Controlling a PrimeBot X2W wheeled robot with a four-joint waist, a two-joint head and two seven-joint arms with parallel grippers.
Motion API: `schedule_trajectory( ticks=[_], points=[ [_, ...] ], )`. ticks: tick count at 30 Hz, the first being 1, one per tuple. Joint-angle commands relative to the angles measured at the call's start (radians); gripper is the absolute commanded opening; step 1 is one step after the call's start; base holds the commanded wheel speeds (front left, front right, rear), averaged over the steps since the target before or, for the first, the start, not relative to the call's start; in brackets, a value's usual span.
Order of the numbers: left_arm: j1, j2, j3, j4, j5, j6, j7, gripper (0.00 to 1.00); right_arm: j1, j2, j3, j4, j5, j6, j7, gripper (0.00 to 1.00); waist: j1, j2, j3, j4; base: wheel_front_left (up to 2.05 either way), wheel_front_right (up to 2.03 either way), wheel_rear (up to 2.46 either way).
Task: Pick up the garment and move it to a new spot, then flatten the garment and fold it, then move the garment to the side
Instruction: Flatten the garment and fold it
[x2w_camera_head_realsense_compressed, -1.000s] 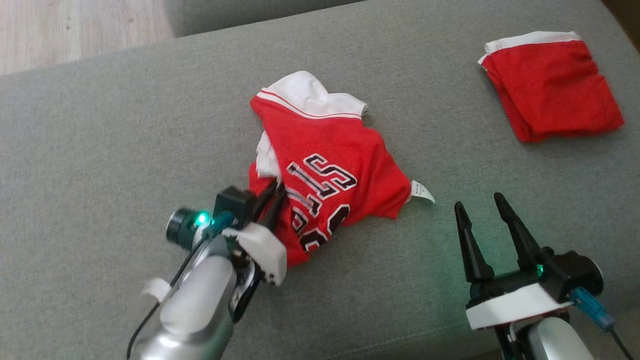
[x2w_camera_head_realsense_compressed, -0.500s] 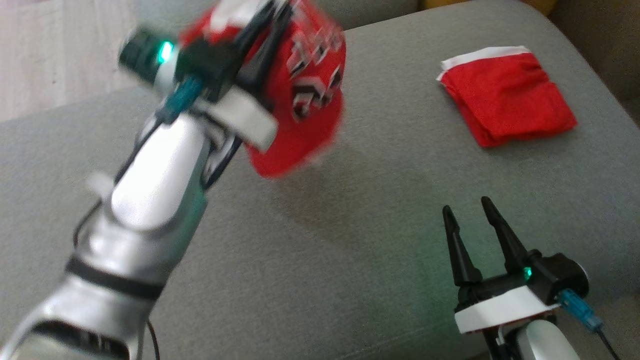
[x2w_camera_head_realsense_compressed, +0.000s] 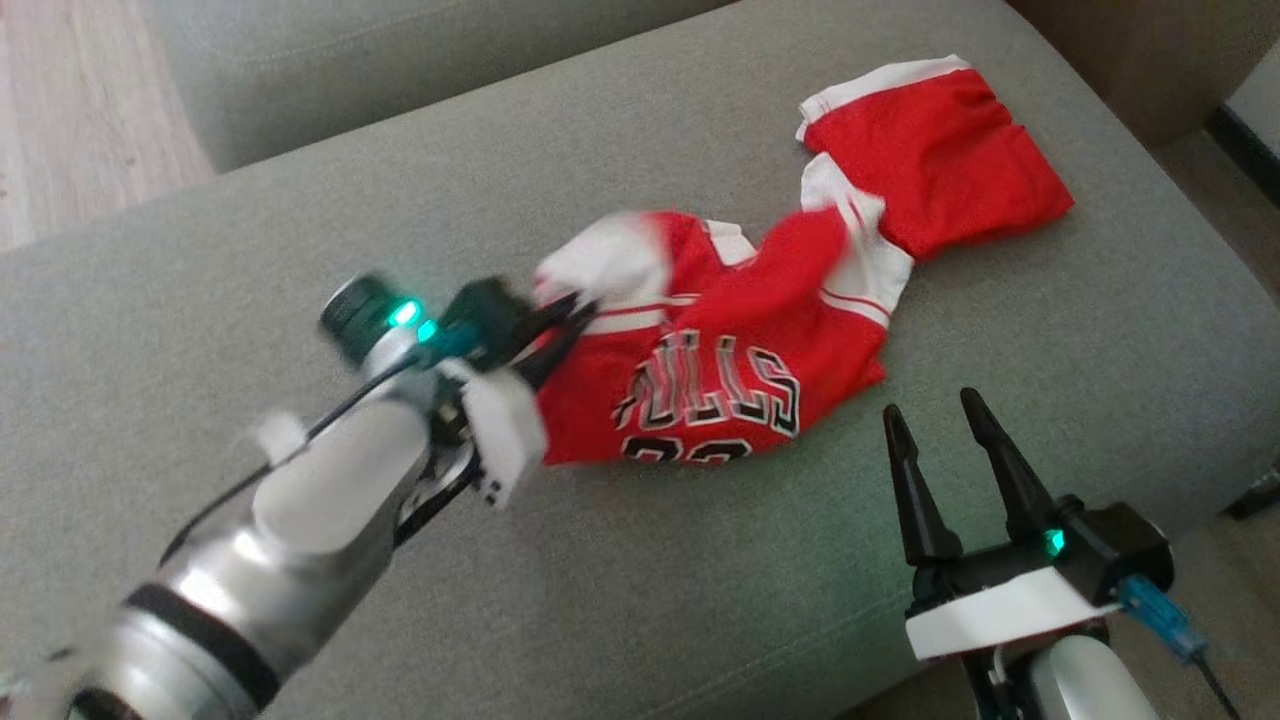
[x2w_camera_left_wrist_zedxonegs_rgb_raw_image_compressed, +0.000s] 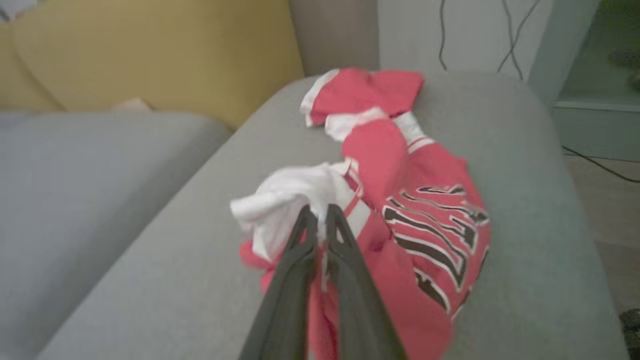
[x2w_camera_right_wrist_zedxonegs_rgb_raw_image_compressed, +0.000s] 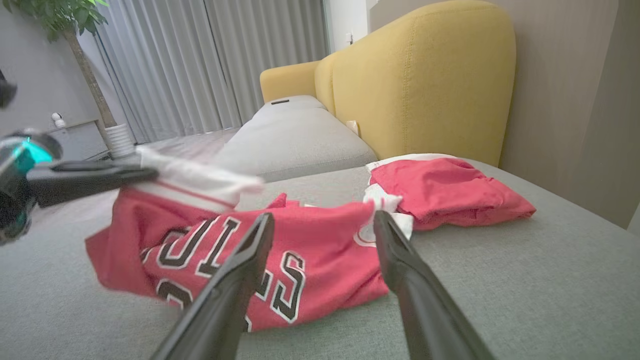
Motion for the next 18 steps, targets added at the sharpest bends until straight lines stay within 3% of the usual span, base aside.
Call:
schedule_trajectory(
  ticks=[1, 6, 10, 12, 14, 17, 18],
  points=[
    [-0.076, 0.011, 0.064, -0.022, -0.011, 0.019, -0.025, 0.00, -0.039, 0.006, 0.015, -0.038, 0.007, 0.002, -0.004, 1.00, 0.0000, 0.0000, 0.006, 0.002, 0.00, 0.00, 0.00],
    [0.020, 0.016, 0.240, -0.039, -0.088, 0.158, -0.063, 0.00, -0.039, 0.007, 0.000, -0.045, 0.001, 0.002, -0.004, 1.00, 0.0000, 0.0000, 0.005, 0.013, 0.00, 0.00, 0.00],
    [0.222, 0.039, 0.419, -0.214, -0.067, 0.284, -0.064, 0.00, -0.034, 0.008, -0.006, -0.056, 0.000, 0.002, -0.004, 1.00, 0.0000, 0.0000, 0.006, 0.039, 0.00, 0.00, 0.00],
    [0.362, 0.018, 0.519, -0.316, -0.049, 0.342, -0.064, 0.00, -0.028, 0.008, -0.008, -0.059, -0.002, 0.002, -0.004, 1.00, 0.0000, 0.0000, 0.010, 0.062, 0.00, 0.00, 0.00],
    [0.500, -0.022, 0.603, -0.413, -0.017, 0.374, -0.064, 0.00, -0.021, 0.008, -0.015, -0.062, -0.004, 0.002, -0.004, 1.00, 0.0000, 0.0000, 0.015, 0.091, 0.00, 0.00, 0.00],
    [0.672, -0.094, 0.664, -0.480, 0.019, 0.373, -0.064, 0.00, -0.012, 0.007, -0.023, -0.063, -0.010, 0.002, -0.004, 1.00, 0.0000, 0.0000, 0.020, 0.136, 0.00, 0.00, 0.00],
    [0.717, -0.116, 0.672, -0.487, 0.027, 0.368, -0.064, 0.40, -0.010, 0.006, -0.024, -0.064, -0.012, 0.002, -0.004, 1.00, 0.0000, 0.0000, 0.022, 0.150, 0.00, 0.00, 0.00]
  ],
)
